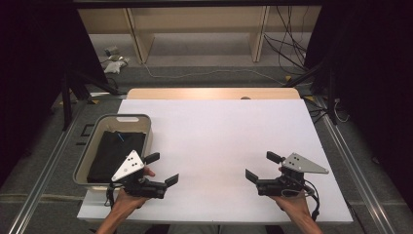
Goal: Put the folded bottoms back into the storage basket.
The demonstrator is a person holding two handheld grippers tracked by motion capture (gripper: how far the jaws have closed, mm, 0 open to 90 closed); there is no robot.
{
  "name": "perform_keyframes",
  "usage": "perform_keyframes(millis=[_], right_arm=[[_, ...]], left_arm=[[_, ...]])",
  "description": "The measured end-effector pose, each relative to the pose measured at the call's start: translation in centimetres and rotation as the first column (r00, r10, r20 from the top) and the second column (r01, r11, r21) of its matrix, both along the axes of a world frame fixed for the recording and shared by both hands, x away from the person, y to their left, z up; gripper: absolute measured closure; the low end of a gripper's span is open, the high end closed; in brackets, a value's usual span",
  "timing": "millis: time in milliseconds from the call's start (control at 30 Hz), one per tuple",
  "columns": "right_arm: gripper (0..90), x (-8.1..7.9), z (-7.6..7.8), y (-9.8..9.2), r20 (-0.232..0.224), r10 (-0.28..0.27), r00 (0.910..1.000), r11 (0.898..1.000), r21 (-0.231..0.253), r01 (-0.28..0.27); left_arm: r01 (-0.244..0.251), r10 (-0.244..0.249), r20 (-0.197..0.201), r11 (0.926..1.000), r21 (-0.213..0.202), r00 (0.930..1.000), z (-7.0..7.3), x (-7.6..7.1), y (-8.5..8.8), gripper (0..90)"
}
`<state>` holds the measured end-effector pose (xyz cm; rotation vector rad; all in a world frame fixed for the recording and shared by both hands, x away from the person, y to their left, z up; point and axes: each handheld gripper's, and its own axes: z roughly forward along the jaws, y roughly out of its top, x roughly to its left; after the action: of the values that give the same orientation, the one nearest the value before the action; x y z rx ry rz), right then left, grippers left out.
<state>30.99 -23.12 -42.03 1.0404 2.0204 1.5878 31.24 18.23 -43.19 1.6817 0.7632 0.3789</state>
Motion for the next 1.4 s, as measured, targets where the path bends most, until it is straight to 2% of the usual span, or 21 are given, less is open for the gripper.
perform_keyframes(millis=[367, 500, 600, 1400], right_arm=[[1.4, -0.6, -0.4, -0.8, 0.001, -0.026, 0.9997, 1.0, -0.012, 0.026], [1.3, -0.8, -0.4, -1.0, 0.002, -0.031, 0.9995, 0.999, -0.012, 0.031], [1.3, -1.0, -0.3, -1.1, -0.003, -0.034, 0.9994, 0.999, -0.009, 0.034], [1.3, -1.2, -0.3, -1.3, -0.006, -0.041, 0.9992, 0.999, -0.007, 0.041]], left_arm=[[-0.024, 0.024, 0.012, 0.9997, 0.004, 0.9996, -0.1, -0.4, 0.5, 0.0], [-0.029, 0.029, -0.007, 0.9995, -0.009, 0.9996, -0.4, -0.6, 0.6, 0.0], [-0.029, 0.029, 0.002, 0.9994, 0.016, 0.9996, -0.5, -0.8, 0.5, 0.0], [-0.045, 0.046, 0.009, 0.9988, -0.019, 0.9989, -0.2, -0.6, 0.7, 0.0]])
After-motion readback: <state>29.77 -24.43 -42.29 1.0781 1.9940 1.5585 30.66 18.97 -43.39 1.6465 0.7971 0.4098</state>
